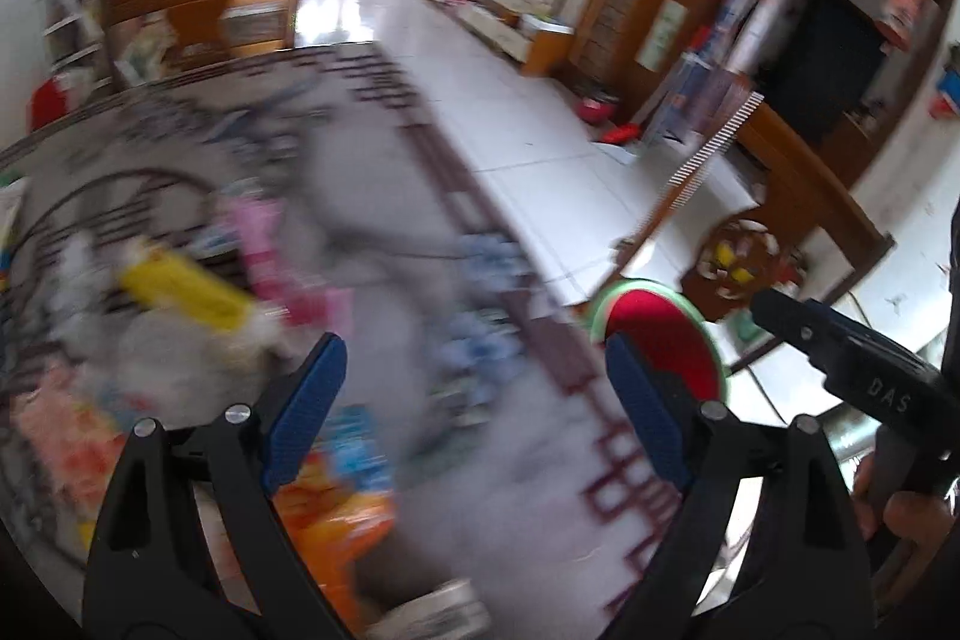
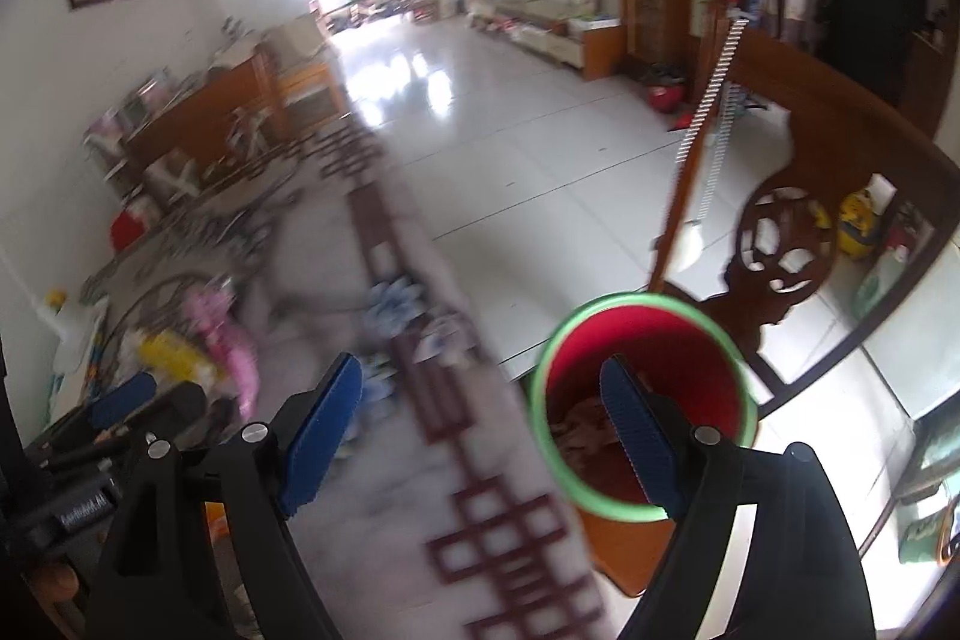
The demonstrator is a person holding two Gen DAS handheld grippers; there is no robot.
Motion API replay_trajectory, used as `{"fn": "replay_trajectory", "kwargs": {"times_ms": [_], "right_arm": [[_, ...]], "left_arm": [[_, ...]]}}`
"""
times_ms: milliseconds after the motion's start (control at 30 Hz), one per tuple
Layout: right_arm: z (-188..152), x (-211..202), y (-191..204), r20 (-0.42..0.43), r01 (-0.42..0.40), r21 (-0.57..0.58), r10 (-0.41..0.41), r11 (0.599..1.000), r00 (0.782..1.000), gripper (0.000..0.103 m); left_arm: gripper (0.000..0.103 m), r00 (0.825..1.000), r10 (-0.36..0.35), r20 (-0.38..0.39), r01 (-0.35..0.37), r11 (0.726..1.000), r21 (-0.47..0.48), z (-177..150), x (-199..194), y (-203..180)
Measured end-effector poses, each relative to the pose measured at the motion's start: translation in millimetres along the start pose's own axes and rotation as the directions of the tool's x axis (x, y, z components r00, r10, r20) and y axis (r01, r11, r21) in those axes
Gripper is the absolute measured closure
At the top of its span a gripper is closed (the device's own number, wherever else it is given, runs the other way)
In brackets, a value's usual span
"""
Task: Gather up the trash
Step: 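Grasp the yellow iced-tea carton with the left tool while the right tool grasps a water bottle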
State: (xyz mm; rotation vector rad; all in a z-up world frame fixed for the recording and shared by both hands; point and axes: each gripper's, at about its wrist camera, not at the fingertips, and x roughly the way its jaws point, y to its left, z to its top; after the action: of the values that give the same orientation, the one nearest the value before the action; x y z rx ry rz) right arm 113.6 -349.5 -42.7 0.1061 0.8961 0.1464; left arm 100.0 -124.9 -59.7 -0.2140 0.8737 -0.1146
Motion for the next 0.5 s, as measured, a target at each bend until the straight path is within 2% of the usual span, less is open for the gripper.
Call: {"fn": "replay_trajectory", "kwargs": {"times_ms": [167, 367, 433, 500], "right_arm": [[-9.8, 6.1, 54.4, -0.026, -0.059, -0.068, 0.058, 0.996, 0.998, 0.024], [-27.3, 12.4, 117.9, -0.078, -0.129, -0.161, 0.118, 0.978, 0.990, 0.023], [-35.4, 19.6, 142.1, -0.117, -0.168, -0.209, 0.146, 0.963, 0.982, 0.023], [-43.2, 26.1, 164.0, -0.154, -0.211, -0.247, 0.176, 0.946, 0.972, 0.023]], "left_arm": [[0.015, 0.992, 0.123, 0.026, -0.120, 0.988, -0.099, -13.1, -30.7, 76.9], [0.015, 0.969, 0.244, -0.029, -0.245, 0.947, -0.207, -45.6, -55.9, 163.2], [0.015, 0.965, 0.256, -0.057, -0.262, 0.939, -0.221, -58.9, -61.7, 181.6], [0.015, 0.968, 0.227, -0.110, -0.247, 0.942, -0.228, -74.9, -66.1, 197.0]]}}
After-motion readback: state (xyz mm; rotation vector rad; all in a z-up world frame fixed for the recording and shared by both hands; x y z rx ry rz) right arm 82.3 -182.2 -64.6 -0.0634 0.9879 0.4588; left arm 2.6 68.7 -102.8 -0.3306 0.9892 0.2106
